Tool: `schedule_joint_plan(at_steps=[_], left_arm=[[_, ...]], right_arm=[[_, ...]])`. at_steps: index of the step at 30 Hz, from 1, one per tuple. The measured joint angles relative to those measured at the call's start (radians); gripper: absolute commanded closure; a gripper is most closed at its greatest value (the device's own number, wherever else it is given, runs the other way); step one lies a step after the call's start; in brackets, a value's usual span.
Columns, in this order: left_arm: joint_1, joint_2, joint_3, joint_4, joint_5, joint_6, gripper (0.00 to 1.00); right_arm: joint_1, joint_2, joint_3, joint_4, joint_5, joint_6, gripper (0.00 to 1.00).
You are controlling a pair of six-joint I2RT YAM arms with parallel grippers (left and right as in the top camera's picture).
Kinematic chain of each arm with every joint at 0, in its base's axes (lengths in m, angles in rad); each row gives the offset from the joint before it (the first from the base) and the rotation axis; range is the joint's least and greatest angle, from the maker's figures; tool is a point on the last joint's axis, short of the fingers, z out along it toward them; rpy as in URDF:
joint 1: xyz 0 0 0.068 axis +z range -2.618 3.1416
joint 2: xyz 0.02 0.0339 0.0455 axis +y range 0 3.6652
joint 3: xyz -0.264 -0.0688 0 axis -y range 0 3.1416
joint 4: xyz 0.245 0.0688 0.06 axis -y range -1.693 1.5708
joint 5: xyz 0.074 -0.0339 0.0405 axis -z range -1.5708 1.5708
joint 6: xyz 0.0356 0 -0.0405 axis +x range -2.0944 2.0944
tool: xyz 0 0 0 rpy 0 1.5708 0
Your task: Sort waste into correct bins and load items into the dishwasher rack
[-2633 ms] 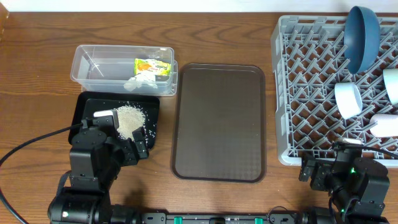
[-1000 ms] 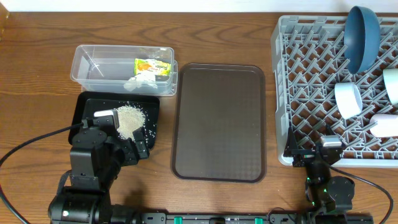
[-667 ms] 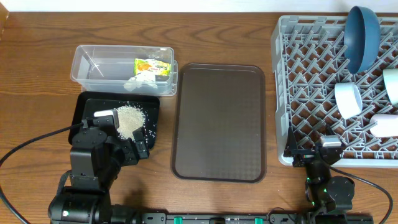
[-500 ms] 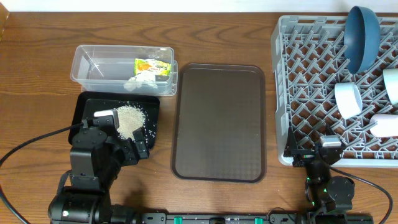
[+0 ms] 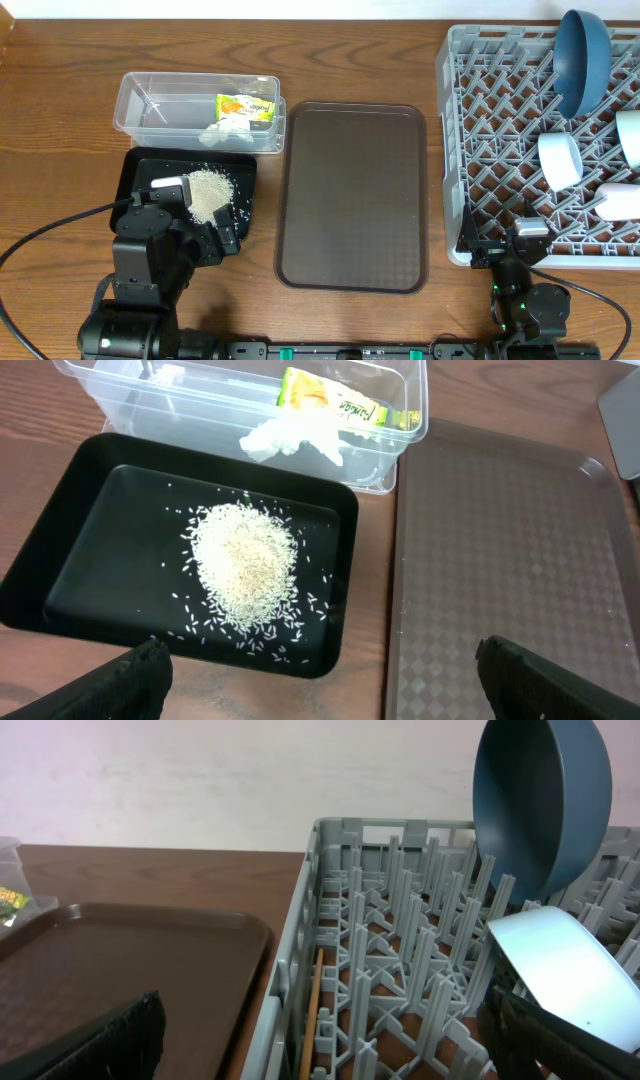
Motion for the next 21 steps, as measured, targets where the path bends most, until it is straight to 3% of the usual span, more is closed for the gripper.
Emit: schedule_joint_plan(at_steps=[14, 21], left_arm=[[0.000, -0.032, -0.011, 0.004, 0.000, 0.000, 0.00], [0.000, -0.211, -0.226, 0.176, 0.000, 0.000, 0.00]], right_arm=[[0.000, 0.000, 0.000, 0.000, 0.000, 0.000, 0.01], [0.000, 0.000, 0.000, 0.000, 0.000, 0.000, 0.01]])
